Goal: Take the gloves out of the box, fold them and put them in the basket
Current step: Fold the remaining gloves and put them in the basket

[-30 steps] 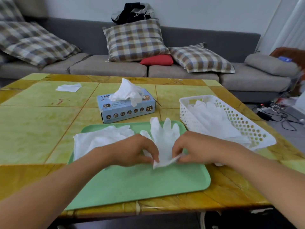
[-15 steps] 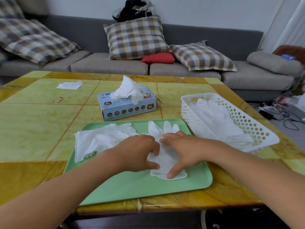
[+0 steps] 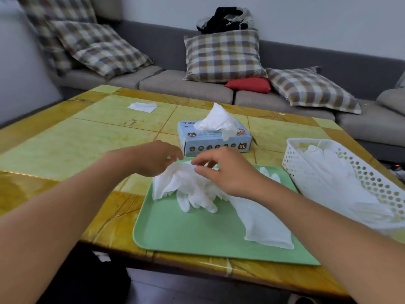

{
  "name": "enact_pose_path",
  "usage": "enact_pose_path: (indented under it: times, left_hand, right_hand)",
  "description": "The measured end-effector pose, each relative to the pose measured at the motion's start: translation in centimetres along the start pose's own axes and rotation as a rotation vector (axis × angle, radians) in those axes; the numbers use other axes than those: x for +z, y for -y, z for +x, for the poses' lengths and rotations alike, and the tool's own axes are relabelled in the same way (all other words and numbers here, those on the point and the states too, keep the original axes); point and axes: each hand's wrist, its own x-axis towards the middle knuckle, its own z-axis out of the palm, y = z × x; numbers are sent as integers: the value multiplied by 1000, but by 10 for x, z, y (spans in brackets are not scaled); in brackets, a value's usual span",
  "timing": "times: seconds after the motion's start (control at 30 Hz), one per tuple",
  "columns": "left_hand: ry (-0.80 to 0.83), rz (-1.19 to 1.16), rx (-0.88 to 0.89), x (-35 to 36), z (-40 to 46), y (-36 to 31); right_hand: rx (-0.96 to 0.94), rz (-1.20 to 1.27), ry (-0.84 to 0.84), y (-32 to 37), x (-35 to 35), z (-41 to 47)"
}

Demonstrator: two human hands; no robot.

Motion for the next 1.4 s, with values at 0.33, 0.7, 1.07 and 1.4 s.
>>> enact_pose_path:
  times: [0.33,0.7,1.07,1.4]
  left_hand:
    - [212,17,-4,-7,4,13]
    - [59,-168,128,8,2,-20]
    - [-56,236,55,18,-1,-58]
    - [-130,-1378,90,20,2,-181]
  right_hand:
    - [136,136,148,-6,45,33]
    - [459,1366,-159,-11,-55,-11]
    - [702,1588,-366,-66,-80,-66]
    - [281,736,-110,-38,-59,-83]
